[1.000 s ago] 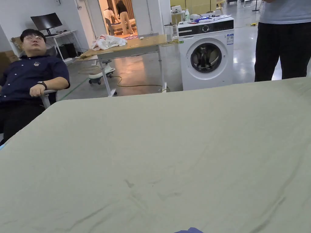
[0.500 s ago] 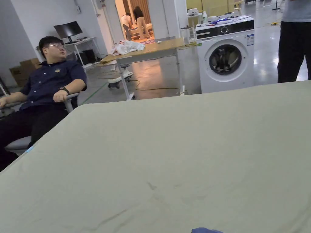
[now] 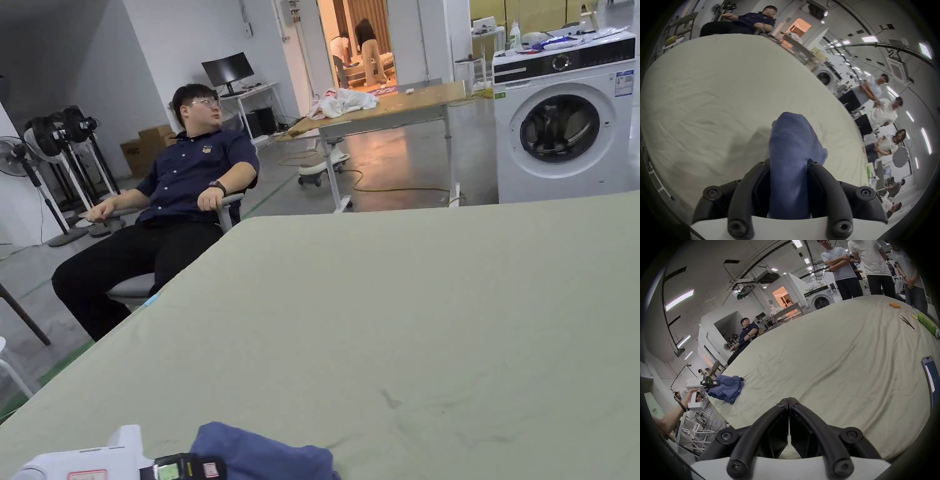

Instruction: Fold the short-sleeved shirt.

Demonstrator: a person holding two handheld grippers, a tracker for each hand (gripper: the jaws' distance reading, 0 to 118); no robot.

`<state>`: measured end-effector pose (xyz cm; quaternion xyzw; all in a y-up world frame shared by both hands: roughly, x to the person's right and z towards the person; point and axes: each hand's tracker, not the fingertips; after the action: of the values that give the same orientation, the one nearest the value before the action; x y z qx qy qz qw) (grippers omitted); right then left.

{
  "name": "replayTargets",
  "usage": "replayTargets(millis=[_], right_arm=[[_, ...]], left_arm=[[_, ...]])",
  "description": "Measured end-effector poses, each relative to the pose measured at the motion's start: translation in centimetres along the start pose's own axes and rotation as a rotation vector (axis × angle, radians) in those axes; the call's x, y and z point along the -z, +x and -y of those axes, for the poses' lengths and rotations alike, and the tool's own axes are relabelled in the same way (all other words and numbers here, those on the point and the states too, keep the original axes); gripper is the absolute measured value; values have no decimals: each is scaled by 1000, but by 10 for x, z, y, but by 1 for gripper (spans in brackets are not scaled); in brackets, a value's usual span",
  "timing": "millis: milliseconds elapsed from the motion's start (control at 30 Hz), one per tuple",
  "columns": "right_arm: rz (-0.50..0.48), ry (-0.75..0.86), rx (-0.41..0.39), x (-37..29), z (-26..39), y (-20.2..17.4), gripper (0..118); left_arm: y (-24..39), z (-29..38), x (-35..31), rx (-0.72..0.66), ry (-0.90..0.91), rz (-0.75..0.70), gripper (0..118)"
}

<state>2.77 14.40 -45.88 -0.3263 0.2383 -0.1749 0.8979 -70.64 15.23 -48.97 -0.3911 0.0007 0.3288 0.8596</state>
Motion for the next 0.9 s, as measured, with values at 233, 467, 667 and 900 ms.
replayTargets(millis=[233, 467, 667, 900], right_arm=[[37, 4, -19, -7, -1, -1, 0], [108, 127, -95, -28, -20, 3, 0], [227, 288, -264, -54, -39, -7, 0], [329, 465, -338, -86, -48, -17, 0]], left_arm=[[41, 24, 18, 52, 17, -171, 66], [90, 13, -46, 311, 348, -313, 87], [215, 95, -84, 663, 691, -283, 87], [289, 188, -65, 737, 823, -85, 69]])
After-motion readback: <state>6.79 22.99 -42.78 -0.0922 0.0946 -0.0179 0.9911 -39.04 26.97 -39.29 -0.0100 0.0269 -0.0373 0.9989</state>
